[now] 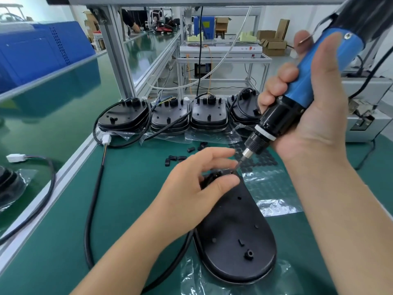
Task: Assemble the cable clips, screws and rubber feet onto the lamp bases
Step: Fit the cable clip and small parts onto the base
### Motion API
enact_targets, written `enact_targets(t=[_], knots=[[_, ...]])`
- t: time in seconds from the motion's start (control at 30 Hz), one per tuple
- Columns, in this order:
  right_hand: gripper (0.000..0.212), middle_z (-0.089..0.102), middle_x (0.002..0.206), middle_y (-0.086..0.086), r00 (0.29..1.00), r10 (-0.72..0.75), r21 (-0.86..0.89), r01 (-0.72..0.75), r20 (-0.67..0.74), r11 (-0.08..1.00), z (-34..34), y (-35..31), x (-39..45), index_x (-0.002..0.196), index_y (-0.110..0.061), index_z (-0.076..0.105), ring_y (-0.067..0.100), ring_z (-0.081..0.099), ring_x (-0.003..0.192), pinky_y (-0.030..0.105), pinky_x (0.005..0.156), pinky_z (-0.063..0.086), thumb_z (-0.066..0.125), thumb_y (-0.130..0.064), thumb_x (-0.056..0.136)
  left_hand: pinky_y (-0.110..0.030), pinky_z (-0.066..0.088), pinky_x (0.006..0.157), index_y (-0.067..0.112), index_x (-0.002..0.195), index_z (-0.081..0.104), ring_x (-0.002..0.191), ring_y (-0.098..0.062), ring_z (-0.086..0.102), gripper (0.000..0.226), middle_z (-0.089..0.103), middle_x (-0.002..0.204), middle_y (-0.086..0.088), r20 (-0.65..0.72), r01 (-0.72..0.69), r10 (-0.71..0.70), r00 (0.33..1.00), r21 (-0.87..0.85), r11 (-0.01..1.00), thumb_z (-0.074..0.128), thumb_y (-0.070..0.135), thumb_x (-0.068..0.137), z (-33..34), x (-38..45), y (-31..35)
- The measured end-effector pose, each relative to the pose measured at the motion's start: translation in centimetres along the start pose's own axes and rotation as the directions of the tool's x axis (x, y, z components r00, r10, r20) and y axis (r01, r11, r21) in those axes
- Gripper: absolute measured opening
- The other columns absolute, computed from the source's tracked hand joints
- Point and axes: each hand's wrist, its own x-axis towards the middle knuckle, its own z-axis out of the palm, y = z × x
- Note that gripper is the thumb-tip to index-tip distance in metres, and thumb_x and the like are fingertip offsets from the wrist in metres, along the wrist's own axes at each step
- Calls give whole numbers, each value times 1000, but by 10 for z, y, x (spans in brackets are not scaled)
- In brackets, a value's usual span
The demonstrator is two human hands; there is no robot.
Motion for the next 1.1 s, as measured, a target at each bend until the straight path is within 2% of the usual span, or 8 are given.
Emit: enact_targets(t=[0.13, 0.23, 0.37, 0.47, 0.57, 0.63, 0.77, 1.1], knots=[[37, 50, 67, -4, 997, -45, -21, 44, -63, 999, 5, 2, 2, 106, -16, 55, 9, 46, 56, 24, 56, 43, 61, -40, 78, -20, 48, 84, 34, 95, 68, 93, 4, 64, 22, 71, 95, 22, -12, 187, -187, 982, -7, 982, 62, 52, 82, -17, 10, -10], [15, 49, 66, -2, 993, -85, -66, 79, -86, 995, 8, 6, 1, 96, -15, 57, 10, 46, 55, 25, 55, 43, 51, -30, 97, -10, 49, 75, 28, 84, 71, 78, 7, 65, 11, 72, 81, 18, 54, 219, -229, 972, 158, 963, 75, 36, 76, -17, 17, -14], [15, 49, 64, -1, 990, -120, -115, 111, -75, 987, 12, 10, 0, 85, -16, 55, 13, 46, 54, 27, 54, 42, 49, -26, 95, -8, 46, 62, 24, 70, 73, 62, 3, 63, 11, 71, 68, 13, 49, 234, -245, 968, 165, 958, 72, 21, 80, -21, 28, -19], [11, 49, 63, -1, 988, -141, -163, 128, -67, 978, 14, 14, -2, 89, -16, 55, 13, 46, 53, 28, 53, 42, 51, -25, 94, -22, 53, 70, 20, 68, 74, 63, -7, 64, 10, 72, 68, 4, 89, 277, -287, 954, 112, 954, 74, 22, 78, -27, 33, -24], [12, 48, 65, 1, 988, -143, -186, 131, -53, 974, 17, 20, -3, 98, -14, 55, 15, 46, 53, 28, 52, 41, 53, -24, 92, -44, 54, 86, 15, 71, 73, 80, -31, 67, 13, 73, 78, -11, 125, 297, -299, 946, 42, 954, 79, 26, 76, -30, 34, -32], [11, 47, 66, 2, 989, -146, -192, 135, -40, 972, 18, 24, -4, 98, -15, 56, 15, 45, 53, 28, 53, 41, 54, -22, 92, -48, 52, 85, 14, 71, 73, 75, -38, 61, 21, 71, 83, -21, 126, 303, -300, 946, -10, 953, 78, 34, 69, -30, 33, -36], [17, 46, 69, 4, 989, -147, -226, 141, -13, 964, 21, 34, -6, 102, -15, 59, 16, 46, 53, 30, 53, 40, 60, -23, 88, -37, 46, 72, 19, 68, 74, 68, -21, 53, 20, 68, 83, -25, 85, 324, -318, 944, -75, 943, 75, 39, 66, -25, 28, -42], [27, 49, 63, -1, 980, -184, -323, 200, 80, 925, 27, 45, -7, 108, -11, 55, 18, 47, 52, 29, 56, 42, 61, -25, 86, -33, 39, 66, 14, 65, 69, 63, -18, 45, 20, 59, 67, -13, 77, 360, -352, 933, -148, 921, 79, 28, 74, -21, 31, -51]])
